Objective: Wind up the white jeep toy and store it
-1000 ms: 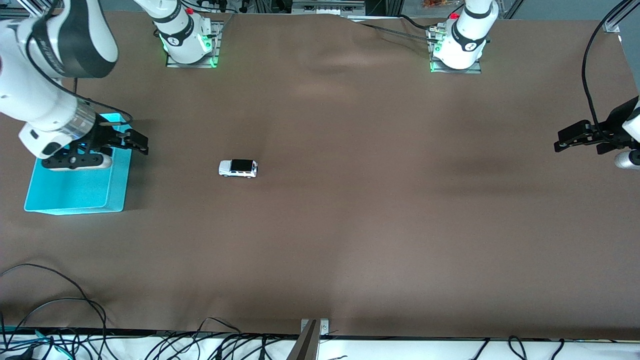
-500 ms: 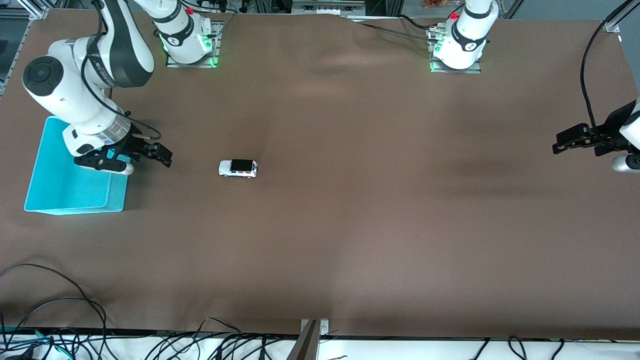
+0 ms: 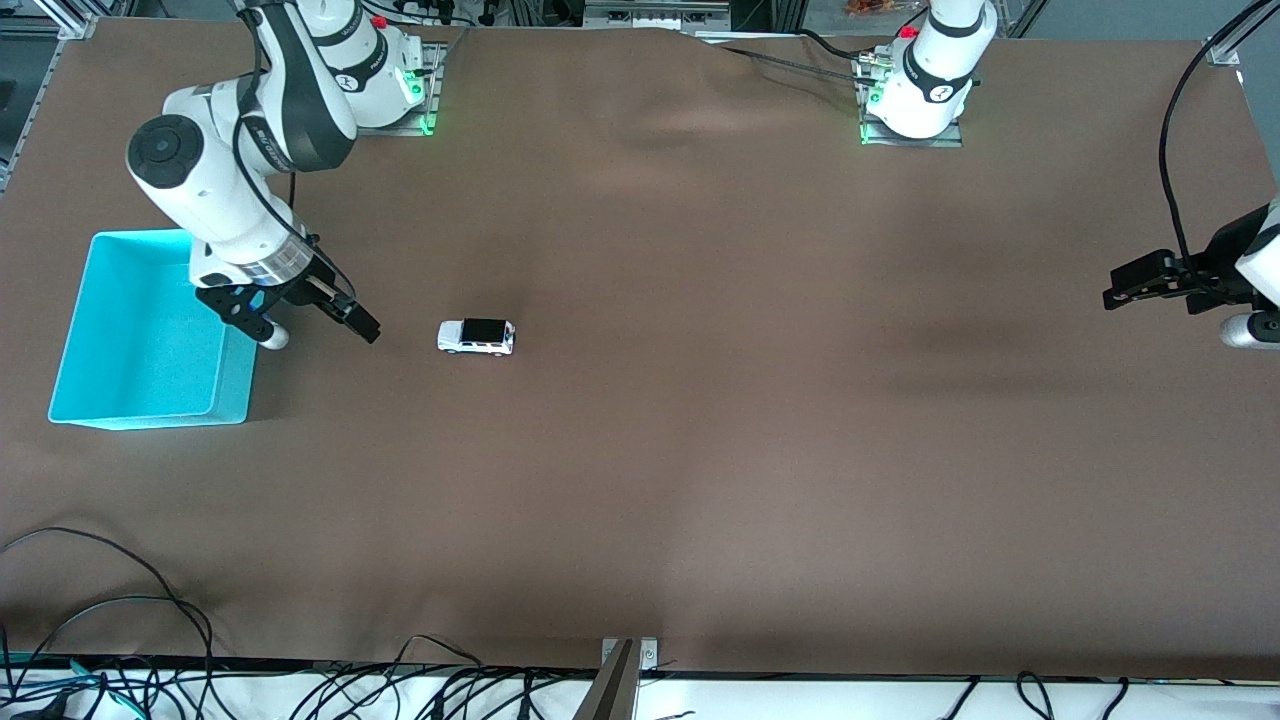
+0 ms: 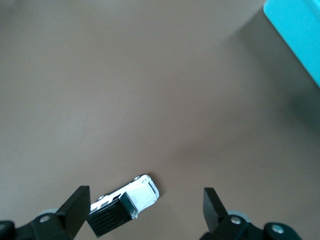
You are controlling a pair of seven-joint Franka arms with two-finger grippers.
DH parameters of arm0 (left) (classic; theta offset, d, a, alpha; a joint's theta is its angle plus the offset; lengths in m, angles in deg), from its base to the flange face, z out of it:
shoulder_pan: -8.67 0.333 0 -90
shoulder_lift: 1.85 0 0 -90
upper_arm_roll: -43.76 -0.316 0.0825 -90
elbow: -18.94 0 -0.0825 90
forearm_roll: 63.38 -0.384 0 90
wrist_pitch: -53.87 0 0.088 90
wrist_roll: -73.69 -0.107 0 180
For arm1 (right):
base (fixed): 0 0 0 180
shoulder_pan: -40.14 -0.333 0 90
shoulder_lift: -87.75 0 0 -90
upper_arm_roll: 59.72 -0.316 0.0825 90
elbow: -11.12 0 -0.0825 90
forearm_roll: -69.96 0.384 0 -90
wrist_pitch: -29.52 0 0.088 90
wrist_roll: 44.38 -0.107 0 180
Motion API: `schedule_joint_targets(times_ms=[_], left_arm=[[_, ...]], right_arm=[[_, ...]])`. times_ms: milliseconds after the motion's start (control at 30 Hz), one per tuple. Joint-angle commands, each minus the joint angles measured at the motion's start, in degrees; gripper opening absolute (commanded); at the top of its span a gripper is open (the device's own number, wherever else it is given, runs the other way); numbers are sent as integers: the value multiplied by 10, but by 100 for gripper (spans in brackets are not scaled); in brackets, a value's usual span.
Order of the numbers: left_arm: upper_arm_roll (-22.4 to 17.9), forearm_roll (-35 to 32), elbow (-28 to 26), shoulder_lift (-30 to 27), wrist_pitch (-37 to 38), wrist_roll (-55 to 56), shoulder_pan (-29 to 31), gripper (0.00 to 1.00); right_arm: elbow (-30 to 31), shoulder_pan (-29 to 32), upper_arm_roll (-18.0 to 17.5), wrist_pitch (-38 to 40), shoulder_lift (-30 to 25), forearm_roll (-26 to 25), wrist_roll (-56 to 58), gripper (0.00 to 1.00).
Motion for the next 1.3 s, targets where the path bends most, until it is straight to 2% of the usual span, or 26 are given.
schedule_joint_targets(times_ms=[0,267,967,1100,1267], left_arm=[[-2,12,-1,-1,0,-1,0,100],[-2,12,-1,-5,5,-1,0,100],[-1,9,0,-4,11,-1,0,100],[-2,9,0,-3,11,-1,0,100],[-2,9,0,-3,10,-1,0,100]], right_arm=[[10,-20,0,-22,15,8,-84,100],[10,-46,0,-27,53,8,-232,100],[14,-101,0,-67,84,8,-458,100],[13,-109,0,-71,103,8,-492,100],[13,-134,1,-122,141,8,-555,100]])
